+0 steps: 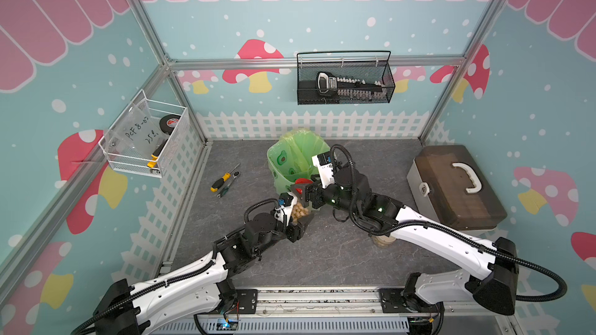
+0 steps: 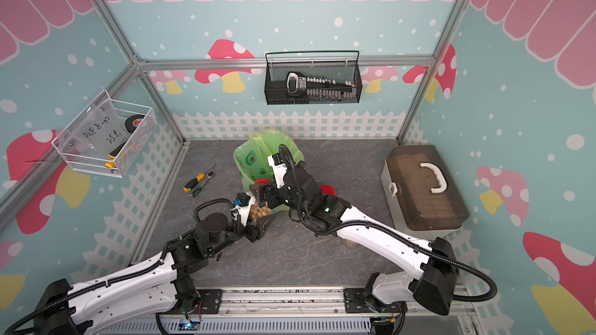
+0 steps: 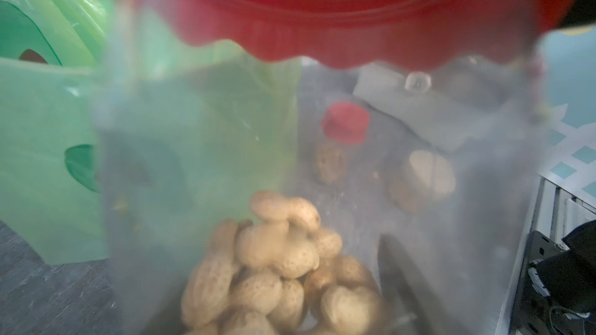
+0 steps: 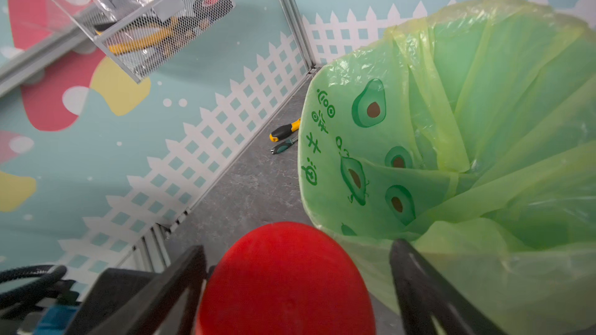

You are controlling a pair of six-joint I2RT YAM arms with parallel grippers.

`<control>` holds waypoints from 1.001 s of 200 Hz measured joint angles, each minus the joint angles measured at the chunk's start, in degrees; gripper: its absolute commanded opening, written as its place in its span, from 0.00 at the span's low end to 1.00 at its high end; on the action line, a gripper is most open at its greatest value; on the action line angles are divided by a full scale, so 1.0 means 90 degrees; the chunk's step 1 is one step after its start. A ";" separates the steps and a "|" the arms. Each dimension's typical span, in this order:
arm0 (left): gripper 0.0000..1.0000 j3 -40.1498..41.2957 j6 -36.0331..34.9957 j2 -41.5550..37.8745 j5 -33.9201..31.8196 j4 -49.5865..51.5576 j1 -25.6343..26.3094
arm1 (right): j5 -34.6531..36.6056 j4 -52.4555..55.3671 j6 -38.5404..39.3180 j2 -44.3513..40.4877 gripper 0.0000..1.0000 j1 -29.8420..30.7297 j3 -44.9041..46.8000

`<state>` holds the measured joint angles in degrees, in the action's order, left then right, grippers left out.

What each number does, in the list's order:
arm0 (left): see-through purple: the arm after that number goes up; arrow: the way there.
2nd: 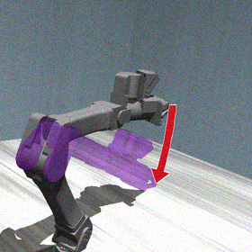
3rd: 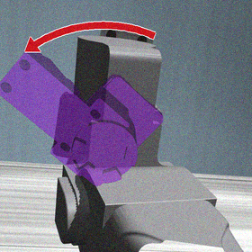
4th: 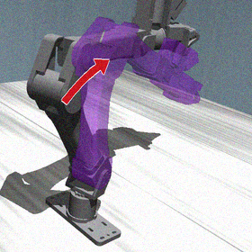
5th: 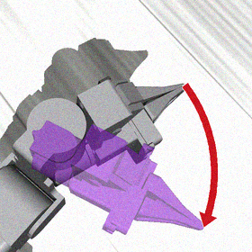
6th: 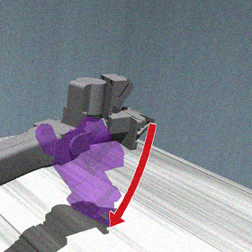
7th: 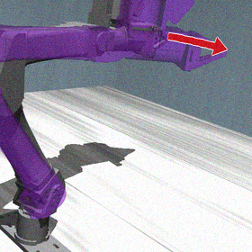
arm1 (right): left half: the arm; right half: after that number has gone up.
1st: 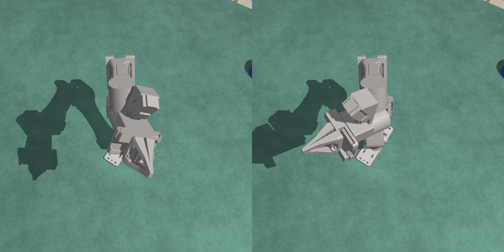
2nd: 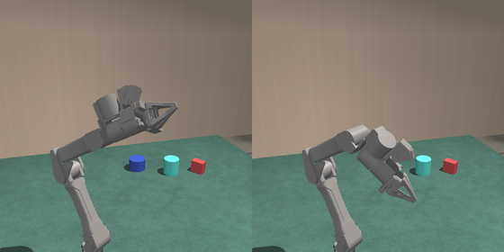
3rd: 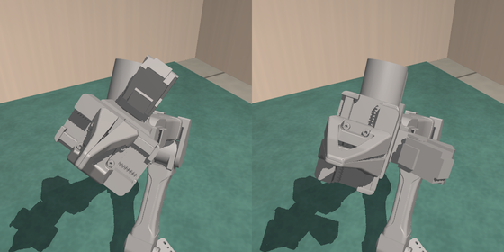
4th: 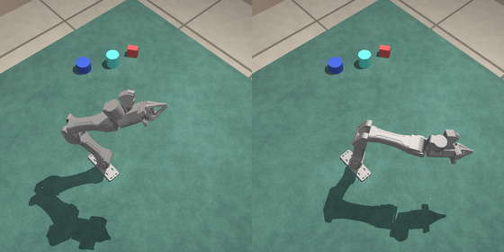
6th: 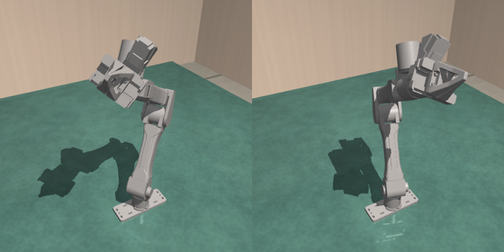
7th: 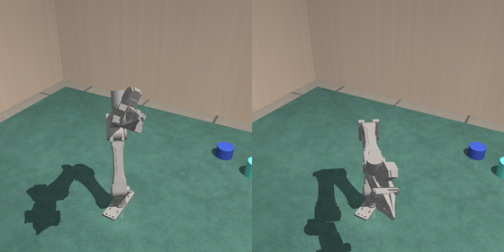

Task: Empty moldy peanuts from jars
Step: Unscrew the lid from the jar.

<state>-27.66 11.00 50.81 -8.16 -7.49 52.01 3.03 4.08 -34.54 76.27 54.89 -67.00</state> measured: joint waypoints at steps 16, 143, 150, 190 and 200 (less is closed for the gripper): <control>0.25 0.0015 0.0005 -0.0012 0.0005 0.0000 0.0012 | 0.0051 -0.0041 0.0005 0.0029 0.56 0.0046 -0.0012; 0.25 0.0044 0.0267 -0.0335 0.3390 -0.0471 -0.0833 | -0.4561 -0.1010 0.0420 -0.0867 0.39 -0.1479 0.0818; 0.25 0.0034 0.0306 -0.0282 0.3570 -0.0590 -0.0845 | -0.4794 -0.1054 0.0432 -0.0891 0.39 -0.1547 0.0821; 0.25 0.0022 0.0522 -0.0141 0.4129 -0.1044 -0.0894 | -0.5625 -0.1396 0.0508 -0.0896 0.61 -0.1739 0.0821; 0.25 0.0022 0.0561 -0.0141 0.4177 -0.1098 -0.0896 | -0.5680 -0.1472 0.0500 -0.0896 0.76 -0.1739 0.0823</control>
<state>-27.46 16.05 49.54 29.43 -17.37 43.94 -48.10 -9.17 -30.04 68.20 39.24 -59.59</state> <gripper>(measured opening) 0.654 0.637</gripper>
